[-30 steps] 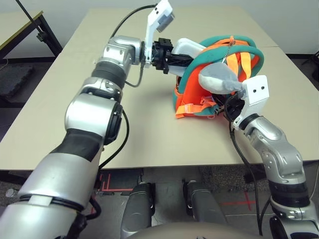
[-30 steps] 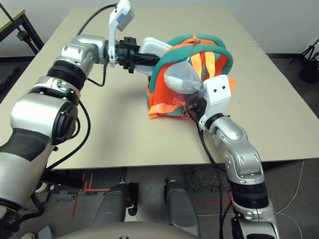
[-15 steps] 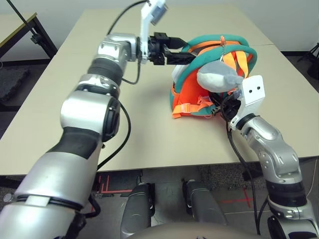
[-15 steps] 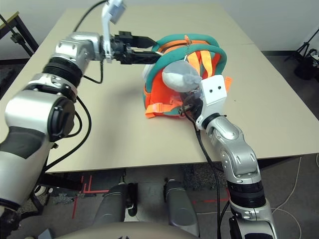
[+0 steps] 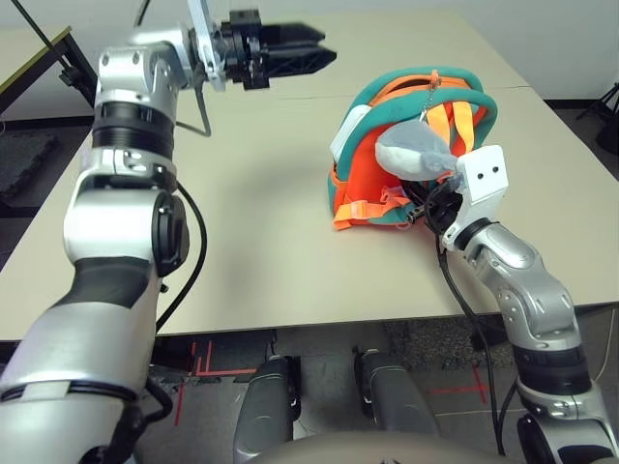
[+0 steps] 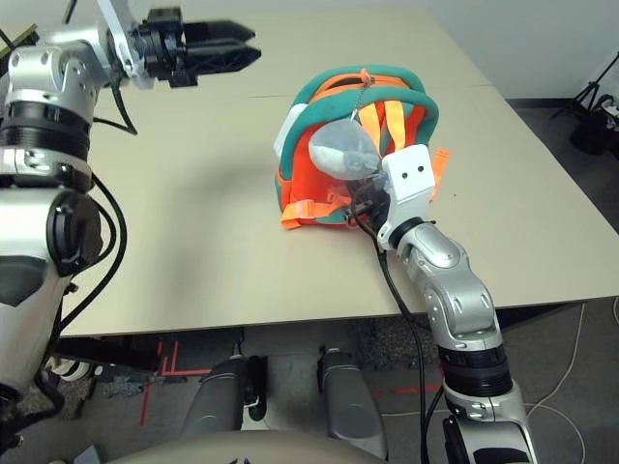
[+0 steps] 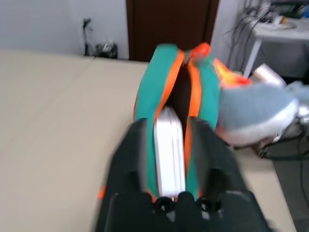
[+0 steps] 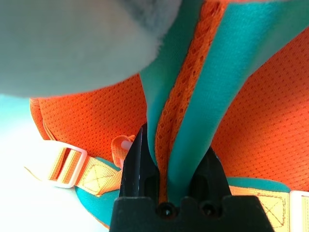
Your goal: Put the pencil case into the backpack and zip it.
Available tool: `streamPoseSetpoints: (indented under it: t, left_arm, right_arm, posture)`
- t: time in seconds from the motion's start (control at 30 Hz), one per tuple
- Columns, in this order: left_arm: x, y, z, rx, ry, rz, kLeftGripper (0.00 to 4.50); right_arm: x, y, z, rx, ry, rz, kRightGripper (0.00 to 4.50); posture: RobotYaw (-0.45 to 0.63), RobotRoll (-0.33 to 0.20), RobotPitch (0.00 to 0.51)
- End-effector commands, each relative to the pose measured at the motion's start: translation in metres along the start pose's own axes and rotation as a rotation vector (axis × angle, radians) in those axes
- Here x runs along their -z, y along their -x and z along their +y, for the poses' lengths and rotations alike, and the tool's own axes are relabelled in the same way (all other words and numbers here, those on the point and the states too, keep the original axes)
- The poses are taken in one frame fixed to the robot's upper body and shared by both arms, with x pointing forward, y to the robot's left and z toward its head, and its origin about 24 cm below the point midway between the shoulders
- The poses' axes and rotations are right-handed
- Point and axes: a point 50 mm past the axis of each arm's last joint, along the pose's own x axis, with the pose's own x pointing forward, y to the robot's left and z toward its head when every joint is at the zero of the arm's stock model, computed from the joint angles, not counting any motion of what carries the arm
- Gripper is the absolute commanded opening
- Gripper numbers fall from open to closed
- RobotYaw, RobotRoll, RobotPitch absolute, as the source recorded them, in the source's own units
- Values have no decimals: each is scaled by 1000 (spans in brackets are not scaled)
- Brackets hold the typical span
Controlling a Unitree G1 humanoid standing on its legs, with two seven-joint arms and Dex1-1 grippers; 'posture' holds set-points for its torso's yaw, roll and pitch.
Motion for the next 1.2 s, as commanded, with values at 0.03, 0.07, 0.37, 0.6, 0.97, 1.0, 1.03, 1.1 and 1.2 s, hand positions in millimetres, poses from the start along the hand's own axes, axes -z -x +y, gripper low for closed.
streamPoseSetpoints:
  t: [0.03, 0.07, 0.37, 0.6, 0.97, 1.0, 1.03, 1.1, 1.2]
  left_arm:
    - [2, -5, -5, 4, -12, 20, 1103]
    - [3, -5, -6, 4, -8, 21, 1103]
    - [17, -12, -12, 20, 20, 62, 1103]
    - [14, -11, -16, 43, 34, 56, 876]
    - [34, -23, -11, -13, 73, 107, 1456]
    - [36, -25, -10, -18, 77, 108, 1456]
    - [38, -27, -9, -21, 78, 109, 1456]
    - [41, -32, -8, -23, 83, 112, 1456]
    - [47, -42, -6, -32, 92, 121, 1456]
  right_arm:
    - [17, 0, 1, -3, -19, 85, 377]
    - [17, -1, 1, -3, -19, 85, 377]
    - [18, 1, 1, 3, -19, 87, 377]
    - [18, 1, 1, 4, -20, 86, 377]
    - [17, -1, 0, 8, -19, 80, 377]
    - [17, -1, 0, 9, -19, 80, 377]
    - [17, -1, 0, 9, -19, 79, 377]
    - [17, -2, 0, 9, -19, 79, 377]
    - [17, -2, 0, 10, -19, 78, 377]
  posture:
    - [-209, 0, 109]
    - [-211, 0, 109]
    - [-215, 0, 108]
    - [-218, 0, 108]
    - [-218, 0, 106]
    - [-218, 0, 106]
    - [-218, 0, 106]
    - [-219, 0, 106]
    - [-223, 0, 105]
